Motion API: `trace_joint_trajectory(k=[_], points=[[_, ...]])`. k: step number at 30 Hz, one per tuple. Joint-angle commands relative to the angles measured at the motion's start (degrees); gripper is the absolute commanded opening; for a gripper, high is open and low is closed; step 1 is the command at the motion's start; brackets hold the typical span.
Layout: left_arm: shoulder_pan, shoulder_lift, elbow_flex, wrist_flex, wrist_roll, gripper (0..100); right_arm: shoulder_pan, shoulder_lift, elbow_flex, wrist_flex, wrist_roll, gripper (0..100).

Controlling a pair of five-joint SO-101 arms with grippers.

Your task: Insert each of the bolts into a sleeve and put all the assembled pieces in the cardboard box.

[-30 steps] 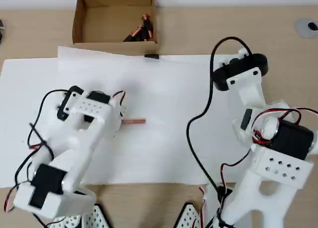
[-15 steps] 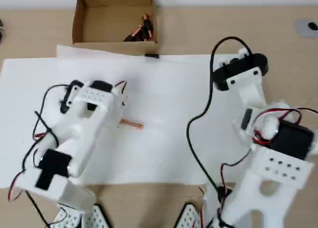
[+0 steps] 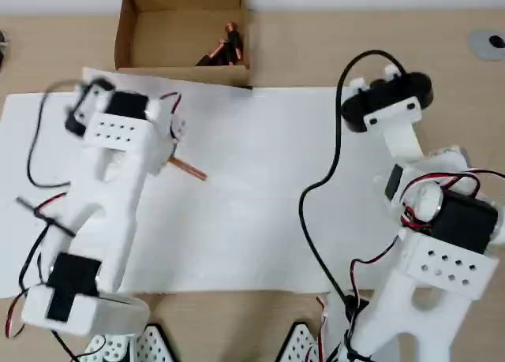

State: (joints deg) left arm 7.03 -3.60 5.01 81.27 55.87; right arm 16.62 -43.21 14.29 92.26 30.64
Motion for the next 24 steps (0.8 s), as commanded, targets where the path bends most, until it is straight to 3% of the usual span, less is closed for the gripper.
trace_joint_trajectory(k=[1, 3, 8, 13, 17, 24], points=[[-1.85, -6.46, -7.82, 7.56, -17.76, 1, 0.84, -0.48, 0.66, -2.9, 0.44, 31.1], [-4.04, -7.52, -8.7, 7.65, -25.85, 1, 0.84, -0.48, 1.8, -3.6, 0.44, 31.2], [-13.89, -6.64, -7.21, 6.42, -31.12, 1, -0.04, 0.66, 9.98, -9.93, 4.13, 31.4], [-15.91, -6.55, -8.09, 6.07, -46.42, 1, -4.97, 11.47, 10.51, -22.07, 4.04, 31.4], [-13.8, -6.55, -11.69, 8.18, -56.88, 1, -12.62, 25.19, -0.13, -29.01, -2.73, 31.4], [-8.26, -6.46, -13.54, 13.36, -73.32, 1, -26.15, 53.85, -27.47, -30.51, -17.23, 31.4]])
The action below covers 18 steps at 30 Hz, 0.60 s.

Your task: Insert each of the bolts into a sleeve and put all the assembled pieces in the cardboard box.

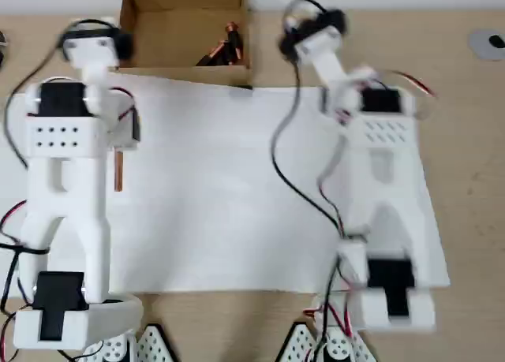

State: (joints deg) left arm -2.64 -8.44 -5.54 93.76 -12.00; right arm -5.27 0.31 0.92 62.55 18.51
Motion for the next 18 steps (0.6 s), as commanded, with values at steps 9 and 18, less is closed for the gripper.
trace_joint_trajectory(k=[9, 18], points=[[0.79, -1.63, -2.99, 0.62, -9.85, 1, -17.27, 41.1, -59.82, 17.32, -2.99, 31.4], [0.88, -1.71, -2.9, 0.44, -6.95, 1, -17.01, 58.24, -80.13, 23.3, 3.52, 31.4]])
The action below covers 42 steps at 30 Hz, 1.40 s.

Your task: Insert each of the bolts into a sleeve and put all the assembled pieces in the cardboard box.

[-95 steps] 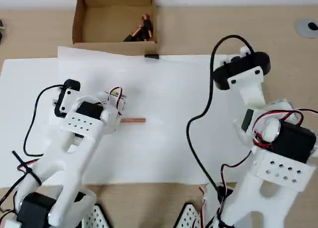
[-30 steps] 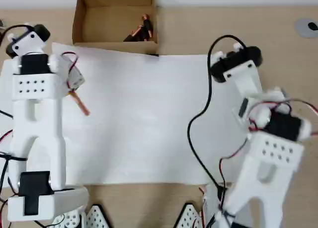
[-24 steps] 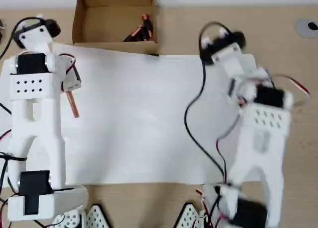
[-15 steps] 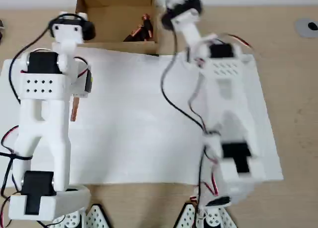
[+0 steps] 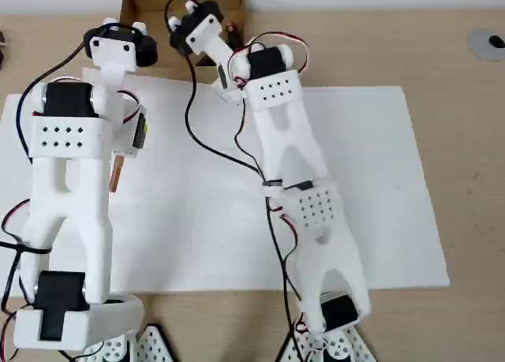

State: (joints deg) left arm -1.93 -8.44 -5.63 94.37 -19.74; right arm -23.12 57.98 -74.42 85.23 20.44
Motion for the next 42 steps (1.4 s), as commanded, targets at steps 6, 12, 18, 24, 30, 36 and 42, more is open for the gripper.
trace_joint_trajectory(k=[6, 12, 18, 24, 30, 36, 42], points=[[0.09, -1.71, -2.64, -1.05, 5.01, 1, 1.63, 0.66, -5.32, 2.46, 2.73, 31.4], [-1.23, -1.71, 3.34, -5.1, 12.31, 1, 1.45, 0.66, -5.05, 6.86, 2.99, 31.4], [-1.14, -7.34, 17.14, -16.44, 15.3, 1, 2.15, 1.27, -2.86, 6.68, 5.45, 31.4], [-0.88, -22.46, 34.73, -27.25, 14.86, 1, 2.15, 2.95, 1.27, 1.58, 6.68, 31.4], [-0.88, -35.03, 45.8, -30.86, 11.52, 1, 2.15, 4.79, 1.71, -1.85, 9.93, 31.4], [0.26, -38.46, 51.78, -32.88, 11.34, 1, 1.98, 6.46, 1.45, -1.93, 14.77, 31.4], [0.88, -38.64, 53.54, -32.62, 11.34, 1, 2.59, 7.16, 1.36, -2.99, 16.35, 30.9]])
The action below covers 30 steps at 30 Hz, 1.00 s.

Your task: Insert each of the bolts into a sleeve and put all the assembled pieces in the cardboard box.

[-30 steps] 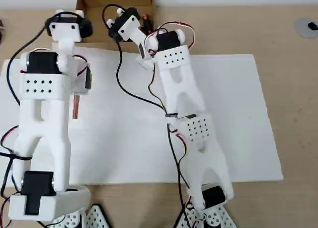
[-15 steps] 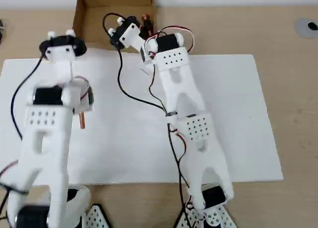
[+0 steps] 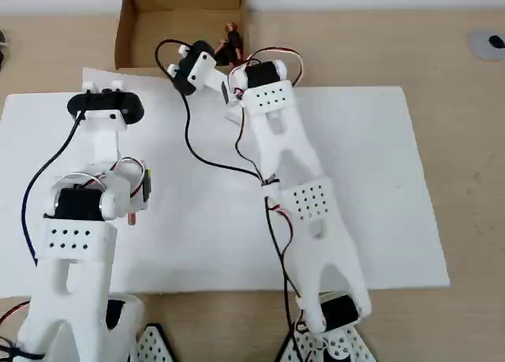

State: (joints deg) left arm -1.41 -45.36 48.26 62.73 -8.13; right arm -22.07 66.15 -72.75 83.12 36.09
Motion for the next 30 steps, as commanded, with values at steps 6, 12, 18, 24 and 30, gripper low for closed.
trace_joint_trajectory(k=[6, 12, 18, 24, 30], points=[[0.53, -1.71, -0.35, -0.97, -0.26, 1, 1.63, -1.1, -1.27, -0.53, 3.08, 12.9], [0.44, -1.71, -0.35, -0.97, -0.26, 1, 1.45, -1.19, -3.21, -0.44, 2.81, 1.2], [0.53, -1.8, -0.7, 0.44, -0.79, 1, 1.36, -1.1, -6.81, 2.29, 2.81, 1.3], [0.44, -1.8, -0.62, 0.62, -2.11, 1, 1.45, -1.01, -7.16, 2.02, 2.64, 12.2], [0.35, -1.8, -0.62, 0.62, -2.11, 1, 1.36, -0.57, -6.37, 3.87, 1.49, 19.4]])
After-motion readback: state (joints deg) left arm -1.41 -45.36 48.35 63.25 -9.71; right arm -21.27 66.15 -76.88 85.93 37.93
